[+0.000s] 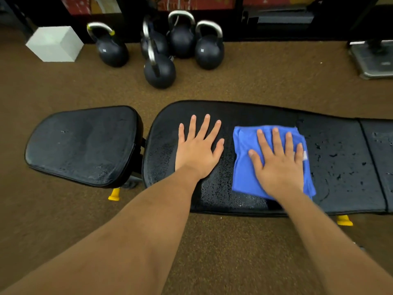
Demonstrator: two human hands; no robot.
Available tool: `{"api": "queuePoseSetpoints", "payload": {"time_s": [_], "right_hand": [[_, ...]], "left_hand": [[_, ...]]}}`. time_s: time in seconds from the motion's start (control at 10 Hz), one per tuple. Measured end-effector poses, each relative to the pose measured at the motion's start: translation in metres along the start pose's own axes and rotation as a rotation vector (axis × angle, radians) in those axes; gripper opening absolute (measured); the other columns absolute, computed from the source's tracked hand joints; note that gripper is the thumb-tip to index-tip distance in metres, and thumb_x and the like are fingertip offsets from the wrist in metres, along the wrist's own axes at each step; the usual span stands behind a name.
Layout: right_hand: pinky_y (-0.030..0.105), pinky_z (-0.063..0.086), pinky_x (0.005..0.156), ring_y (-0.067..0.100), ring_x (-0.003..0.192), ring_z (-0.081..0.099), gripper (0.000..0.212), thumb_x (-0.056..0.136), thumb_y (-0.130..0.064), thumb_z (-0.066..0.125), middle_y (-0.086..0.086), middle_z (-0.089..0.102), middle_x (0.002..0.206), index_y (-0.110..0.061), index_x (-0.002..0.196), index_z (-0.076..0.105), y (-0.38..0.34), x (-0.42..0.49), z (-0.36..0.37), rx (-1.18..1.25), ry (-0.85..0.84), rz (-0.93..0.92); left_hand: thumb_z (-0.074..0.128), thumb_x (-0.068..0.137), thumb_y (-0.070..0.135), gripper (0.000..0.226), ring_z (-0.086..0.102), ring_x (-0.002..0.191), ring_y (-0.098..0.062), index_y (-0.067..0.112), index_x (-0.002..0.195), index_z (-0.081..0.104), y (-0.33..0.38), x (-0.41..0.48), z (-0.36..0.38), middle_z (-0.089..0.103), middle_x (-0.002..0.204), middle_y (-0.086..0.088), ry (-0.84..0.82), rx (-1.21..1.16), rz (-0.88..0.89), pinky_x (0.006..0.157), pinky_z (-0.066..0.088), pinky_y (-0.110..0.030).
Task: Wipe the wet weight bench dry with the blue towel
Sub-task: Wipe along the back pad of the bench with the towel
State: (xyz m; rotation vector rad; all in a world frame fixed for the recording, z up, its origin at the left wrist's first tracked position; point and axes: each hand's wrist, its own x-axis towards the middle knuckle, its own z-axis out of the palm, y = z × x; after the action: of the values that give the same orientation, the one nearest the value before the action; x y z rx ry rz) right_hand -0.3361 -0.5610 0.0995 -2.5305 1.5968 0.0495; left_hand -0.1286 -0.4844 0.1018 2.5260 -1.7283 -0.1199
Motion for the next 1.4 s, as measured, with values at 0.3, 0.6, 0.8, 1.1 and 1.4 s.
{"api": "queuePoseSetpoints", "payload": {"time_s": [0.3, 0.6, 0.8, 1.1, 1.4], "right_hand": [[0.054, -0.004, 0.120, 0.029, 0.151, -0.007, 0.067, 0.094, -0.069, 0.007, -0.002, -0.003, 0.165, -0.041, 0.155, 0.001, 0.003, 0.093, -0.008, 0.055, -0.034, 0.018], [0.052, 0.001, 0.121, 0.031, 0.151, 0.001, 0.067, 0.097, -0.065, 0.008, 0.001, 0.007, 0.165, -0.034, 0.156, 0.003, -0.004, -0.039, 0.006, -0.002, 0.037, -0.009], [0.052, -0.001, 0.121, 0.030, 0.151, -0.001, 0.067, 0.092, -0.070, 0.006, -0.002, 0.003, 0.165, -0.044, 0.154, 0.003, 0.005, 0.006, 0.000, -0.008, 0.010, -0.006], [0.052, -0.003, 0.120, 0.029, 0.151, -0.004, 0.067, 0.094, -0.069, 0.008, -0.002, 0.000, 0.165, -0.041, 0.155, 0.004, 0.017, 0.094, -0.009, 0.035, 0.002, 0.031], [0.051, -0.003, 0.121, 0.030, 0.151, -0.004, 0.068, 0.095, -0.067, 0.005, 0.001, 0.001, 0.165, -0.037, 0.156, 0.000, 0.023, -0.032, 0.003, 0.027, 0.049, 0.023]], "left_hand": [[0.010, 0.100, 0.059, 0.059, -0.008, 0.153, -0.028, 0.041, 0.157, 0.005, -0.001, 0.000, 0.000, 0.003, 0.167, 0.007, 0.007, -0.006, 0.005, 0.121, -0.001, -0.057], [0.011, 0.100, 0.059, 0.060, -0.006, 0.153, -0.028, 0.040, 0.157, 0.006, -0.002, 0.000, 0.001, 0.004, 0.167, 0.006, 0.024, -0.001, 0.005, 0.121, 0.000, -0.057], [0.011, 0.100, 0.059, 0.060, -0.008, 0.153, -0.028, 0.041, 0.157, 0.005, -0.001, 0.001, 0.001, 0.003, 0.167, 0.007, 0.020, -0.002, 0.002, 0.121, -0.002, -0.056], [0.009, 0.100, 0.060, 0.060, -0.010, 0.153, -0.027, 0.042, 0.156, 0.003, -0.001, 0.001, 0.002, 0.001, 0.167, 0.008, 0.023, 0.001, 0.003, 0.121, -0.002, -0.056], [0.004, 0.102, 0.052, 0.058, -0.009, 0.152, -0.035, 0.036, 0.157, -0.003, 0.008, 0.002, -0.006, -0.005, 0.167, 0.003, -0.092, 0.088, -0.013, 0.118, 0.000, -0.063]]}}
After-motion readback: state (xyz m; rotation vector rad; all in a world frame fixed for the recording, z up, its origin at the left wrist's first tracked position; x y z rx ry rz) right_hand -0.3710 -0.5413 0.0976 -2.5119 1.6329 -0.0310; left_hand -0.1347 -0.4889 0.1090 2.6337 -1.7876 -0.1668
